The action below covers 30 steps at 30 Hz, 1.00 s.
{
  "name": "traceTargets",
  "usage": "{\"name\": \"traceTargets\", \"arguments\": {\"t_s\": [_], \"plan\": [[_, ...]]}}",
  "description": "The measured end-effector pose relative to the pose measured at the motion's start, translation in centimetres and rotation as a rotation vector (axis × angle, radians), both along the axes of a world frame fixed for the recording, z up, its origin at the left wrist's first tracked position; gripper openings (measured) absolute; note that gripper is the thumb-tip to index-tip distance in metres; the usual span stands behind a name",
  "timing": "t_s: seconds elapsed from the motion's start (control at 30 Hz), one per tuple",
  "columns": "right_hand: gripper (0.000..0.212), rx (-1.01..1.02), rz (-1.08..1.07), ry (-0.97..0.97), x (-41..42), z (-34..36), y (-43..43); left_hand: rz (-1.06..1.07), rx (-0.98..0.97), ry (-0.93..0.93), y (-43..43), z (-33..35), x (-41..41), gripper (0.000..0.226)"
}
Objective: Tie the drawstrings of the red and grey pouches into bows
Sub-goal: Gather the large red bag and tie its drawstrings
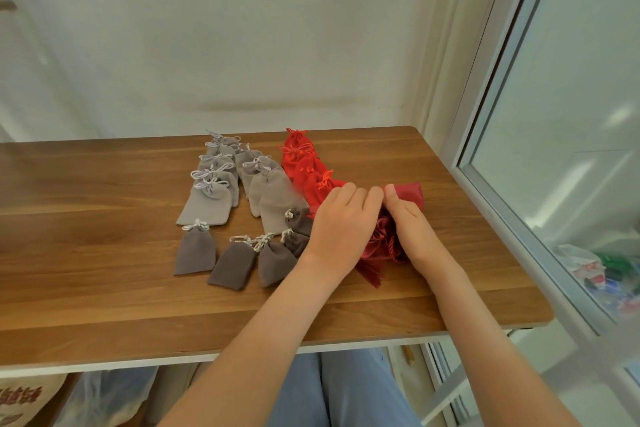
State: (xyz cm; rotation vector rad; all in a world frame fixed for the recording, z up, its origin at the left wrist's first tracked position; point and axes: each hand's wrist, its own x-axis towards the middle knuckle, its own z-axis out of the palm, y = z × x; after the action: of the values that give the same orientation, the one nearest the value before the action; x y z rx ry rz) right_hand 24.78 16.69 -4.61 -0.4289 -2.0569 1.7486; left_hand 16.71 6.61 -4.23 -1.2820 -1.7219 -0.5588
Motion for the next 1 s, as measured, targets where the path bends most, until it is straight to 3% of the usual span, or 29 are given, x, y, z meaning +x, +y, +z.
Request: {"name": "traceTargets", "arguments": {"t_s": [0.1, 0.23, 0.43, 0.6, 0.77, 0.87, 1.0], "plan": [[0.054, -0.064, 0.029, 0.045, 0.0, 0.2, 0.0, -0.120, 0.057, -0.012, 0.3, 0.2, 0.4, 0.035], [0.034, -0.285, 0.068, 0.211, 0.3, 1.0, 0.0, -0.183, 0.037, -0.025, 0.3, 0.0, -0.3, 0.012], [0.027, -0.308, 0.071, 0.254, 0.5, 1.4, 0.2, -0.189, 0.014, -0.026, 0.2, 0.3, -0.3, 0.013], [0.041, -0.376, 0.102, 0.315, 0.7, 1.5, 0.5, -0.223, 0.020, -0.051, -0.2, 0.1, -0.4, 0.017], [0.015, -0.302, 0.020, 0.285, 0.5, 1.4, 0.3, -0.238, -0.009, -0.090, -0.6, -0.2, -0.6, 0.014], [0.015, -0.246, -0.097, 0.187, 0.2, 0.8, 0.5, -0.188, -0.001, -0.231, -0.5, -0.3, -0.4, 0.017], [0.021, -0.228, -0.355, 0.085, 0.1, 0.0, 1.9, -0.059, 0.109, -0.570, -1.1, 0.1, -0.7, 0.025]]}}
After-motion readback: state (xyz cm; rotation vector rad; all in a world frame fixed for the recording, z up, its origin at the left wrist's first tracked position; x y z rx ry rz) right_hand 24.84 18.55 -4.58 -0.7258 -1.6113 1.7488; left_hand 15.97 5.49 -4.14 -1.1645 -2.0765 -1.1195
